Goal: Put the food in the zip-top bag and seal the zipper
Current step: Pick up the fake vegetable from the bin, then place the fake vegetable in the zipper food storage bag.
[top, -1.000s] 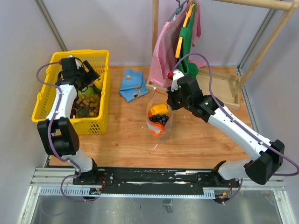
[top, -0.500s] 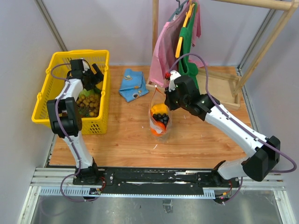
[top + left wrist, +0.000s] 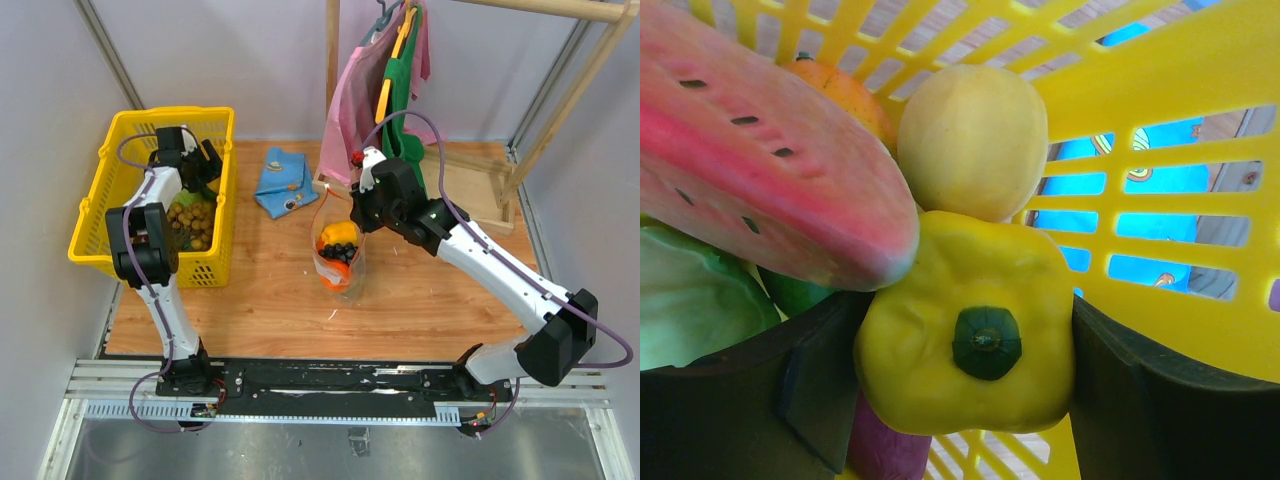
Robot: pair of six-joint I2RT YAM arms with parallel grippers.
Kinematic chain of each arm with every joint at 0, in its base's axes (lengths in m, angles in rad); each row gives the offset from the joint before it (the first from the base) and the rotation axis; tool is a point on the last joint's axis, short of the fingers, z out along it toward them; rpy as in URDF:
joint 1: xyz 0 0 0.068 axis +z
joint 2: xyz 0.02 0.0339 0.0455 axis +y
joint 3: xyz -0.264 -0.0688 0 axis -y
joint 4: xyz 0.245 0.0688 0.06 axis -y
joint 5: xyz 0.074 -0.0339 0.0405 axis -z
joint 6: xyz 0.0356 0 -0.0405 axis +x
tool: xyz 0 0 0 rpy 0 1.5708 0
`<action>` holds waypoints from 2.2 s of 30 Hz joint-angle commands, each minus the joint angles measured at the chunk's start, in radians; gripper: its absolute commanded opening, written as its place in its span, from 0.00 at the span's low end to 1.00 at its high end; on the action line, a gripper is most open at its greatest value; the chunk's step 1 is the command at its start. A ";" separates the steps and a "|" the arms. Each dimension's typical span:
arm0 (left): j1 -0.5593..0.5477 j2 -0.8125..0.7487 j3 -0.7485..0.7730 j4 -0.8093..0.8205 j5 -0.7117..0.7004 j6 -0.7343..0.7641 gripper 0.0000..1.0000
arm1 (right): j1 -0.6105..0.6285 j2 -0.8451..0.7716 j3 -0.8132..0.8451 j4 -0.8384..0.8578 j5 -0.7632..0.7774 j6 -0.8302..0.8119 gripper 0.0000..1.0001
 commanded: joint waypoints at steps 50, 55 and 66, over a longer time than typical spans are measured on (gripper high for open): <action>-0.464 -0.782 0.003 -0.333 -0.033 -0.074 0.32 | -0.007 0.023 0.069 0.027 0.012 0.000 0.01; -0.608 -0.813 -0.080 -0.259 -0.050 -0.084 0.32 | -0.007 0.021 0.068 0.030 0.007 0.013 0.01; -0.922 -0.837 -0.280 -0.025 -0.214 0.066 0.31 | -0.007 0.010 0.053 0.032 0.008 0.022 0.01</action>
